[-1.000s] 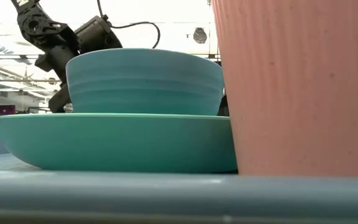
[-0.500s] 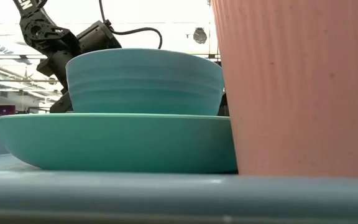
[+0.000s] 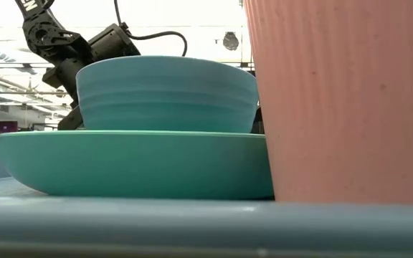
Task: Set up tray
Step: Adjust the light green knife on the orange napkin
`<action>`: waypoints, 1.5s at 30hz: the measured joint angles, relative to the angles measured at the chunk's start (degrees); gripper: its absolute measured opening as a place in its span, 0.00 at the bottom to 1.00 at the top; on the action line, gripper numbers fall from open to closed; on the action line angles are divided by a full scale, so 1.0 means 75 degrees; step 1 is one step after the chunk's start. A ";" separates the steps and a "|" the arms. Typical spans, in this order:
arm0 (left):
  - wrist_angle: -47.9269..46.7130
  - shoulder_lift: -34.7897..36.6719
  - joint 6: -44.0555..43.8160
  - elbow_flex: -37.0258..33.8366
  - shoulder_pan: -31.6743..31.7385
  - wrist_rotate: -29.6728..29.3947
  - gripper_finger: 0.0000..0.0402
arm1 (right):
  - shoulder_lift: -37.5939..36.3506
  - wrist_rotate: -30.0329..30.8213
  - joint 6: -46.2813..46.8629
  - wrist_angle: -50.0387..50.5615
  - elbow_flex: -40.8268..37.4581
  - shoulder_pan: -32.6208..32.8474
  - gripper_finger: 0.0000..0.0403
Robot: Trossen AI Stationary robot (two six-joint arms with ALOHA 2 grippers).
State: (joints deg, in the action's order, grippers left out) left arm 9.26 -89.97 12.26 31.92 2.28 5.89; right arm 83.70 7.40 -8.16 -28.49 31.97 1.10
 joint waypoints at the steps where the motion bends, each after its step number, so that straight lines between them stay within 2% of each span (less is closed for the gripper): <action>1: 0.0000 0.0000 -0.0052 0.0000 -0.0002 -0.0002 0.21 | 0.0000 0.0000 0.0000 0.0000 0.0000 0.0000 0.01; 8: 0.0005 0.0016 -0.0437 0.0000 -0.0009 -0.0066 0.22 | 0.0000 0.0000 0.0000 0.0001 0.0000 0.0000 0.01; 18: -0.0153 0.0817 -0.0741 -0.0012 -0.0058 -0.0065 0.21 | 0.0000 0.0000 -0.0009 0.0003 -0.0003 0.0000 0.01; 23: -0.0317 0.0912 -0.1177 -0.0006 -0.0070 -0.0063 0.22 | 0.0000 0.0000 -0.0006 0.0003 -0.0003 0.0000 0.01; 35: -0.0595 0.0876 -0.2060 -0.0006 -0.0221 -0.0461 0.22 | 0.0000 0.0000 -0.0052 0.0003 -0.0003 0.0000 0.01; 40: -0.0792 0.0842 -0.2364 -0.0006 -0.0338 -0.0987 0.22 | 0.0002 0.0001 -0.0058 0.0003 -0.0003 0.0000 0.01; 45: -0.0854 0.0842 -0.2626 -0.0006 -0.0453 -0.1136 0.23 | 0.0000 0.0003 -0.0142 0.0000 -0.0003 -0.0003 0.01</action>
State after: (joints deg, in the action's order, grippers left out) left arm 2.85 -83.66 -7.44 31.88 -1.11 -2.63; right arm 83.70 7.42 -9.23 -28.49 31.94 1.08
